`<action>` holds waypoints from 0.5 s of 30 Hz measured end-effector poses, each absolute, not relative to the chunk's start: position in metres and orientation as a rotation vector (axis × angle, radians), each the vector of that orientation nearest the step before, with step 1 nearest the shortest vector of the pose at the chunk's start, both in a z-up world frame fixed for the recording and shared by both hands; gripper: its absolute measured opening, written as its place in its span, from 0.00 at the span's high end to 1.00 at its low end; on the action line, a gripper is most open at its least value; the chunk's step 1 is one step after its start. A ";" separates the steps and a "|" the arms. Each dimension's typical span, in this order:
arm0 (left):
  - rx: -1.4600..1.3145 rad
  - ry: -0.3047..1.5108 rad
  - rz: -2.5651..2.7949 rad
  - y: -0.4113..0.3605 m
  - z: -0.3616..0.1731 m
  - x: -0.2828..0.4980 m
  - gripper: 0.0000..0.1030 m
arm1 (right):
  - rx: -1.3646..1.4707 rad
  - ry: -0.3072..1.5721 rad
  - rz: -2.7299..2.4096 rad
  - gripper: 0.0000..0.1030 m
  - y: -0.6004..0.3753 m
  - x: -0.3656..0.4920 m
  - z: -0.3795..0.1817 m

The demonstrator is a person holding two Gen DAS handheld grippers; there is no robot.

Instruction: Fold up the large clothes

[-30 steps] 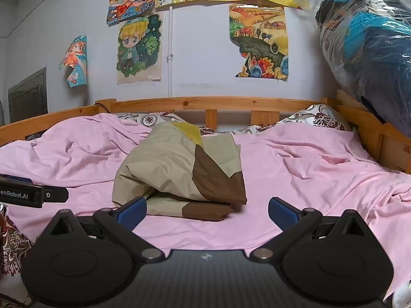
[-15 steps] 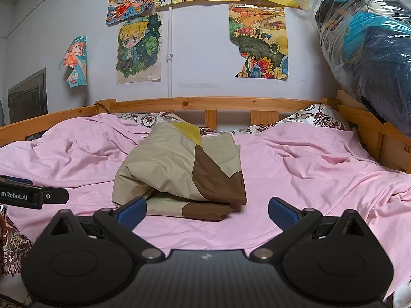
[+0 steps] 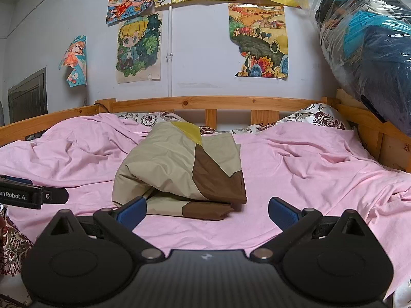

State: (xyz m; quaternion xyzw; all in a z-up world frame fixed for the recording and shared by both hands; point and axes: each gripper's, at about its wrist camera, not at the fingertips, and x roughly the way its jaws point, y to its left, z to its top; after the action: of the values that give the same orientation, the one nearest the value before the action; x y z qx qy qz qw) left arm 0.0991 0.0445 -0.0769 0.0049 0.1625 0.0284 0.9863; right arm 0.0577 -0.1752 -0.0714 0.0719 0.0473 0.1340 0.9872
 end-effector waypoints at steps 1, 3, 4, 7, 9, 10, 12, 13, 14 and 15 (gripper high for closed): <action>0.010 0.327 0.056 0.044 -0.077 0.099 0.01 | 0.144 0.095 0.269 0.00 -0.175 0.058 -0.072; 0.010 0.330 0.054 0.044 -0.079 0.099 0.01 | 0.144 0.095 0.270 0.00 -0.175 0.058 -0.071; 0.011 0.330 0.054 0.043 -0.079 0.099 0.01 | 0.144 0.095 0.269 0.00 -0.175 0.058 -0.071; 0.011 0.330 0.055 0.043 -0.079 0.099 0.01 | 0.145 0.095 0.269 0.00 -0.175 0.057 -0.071; 0.010 0.330 0.055 0.042 -0.079 0.099 0.01 | 0.145 0.095 0.268 0.00 -0.175 0.058 -0.071; 0.010 0.330 0.056 0.042 -0.079 0.099 0.01 | 0.145 0.095 0.268 0.00 -0.175 0.058 -0.071; 0.019 0.329 0.060 0.042 -0.080 0.099 0.01 | 0.145 0.095 0.269 0.00 -0.175 0.058 -0.071; 0.019 0.329 0.060 0.042 -0.080 0.099 0.01 | 0.145 0.095 0.269 0.00 -0.175 0.058 -0.071; 0.020 0.329 0.060 0.042 -0.080 0.099 0.01 | 0.145 0.095 0.269 0.00 -0.175 0.057 -0.071; 0.020 0.329 0.060 0.042 -0.080 0.099 0.01 | 0.145 0.095 0.269 0.00 -0.175 0.058 -0.071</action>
State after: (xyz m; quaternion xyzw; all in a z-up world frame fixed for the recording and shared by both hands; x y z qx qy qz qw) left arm 0.0988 0.0421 -0.0796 0.0100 0.1635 0.0299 0.9860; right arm 0.0576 -0.1752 -0.0710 0.0720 0.0475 0.1339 0.9872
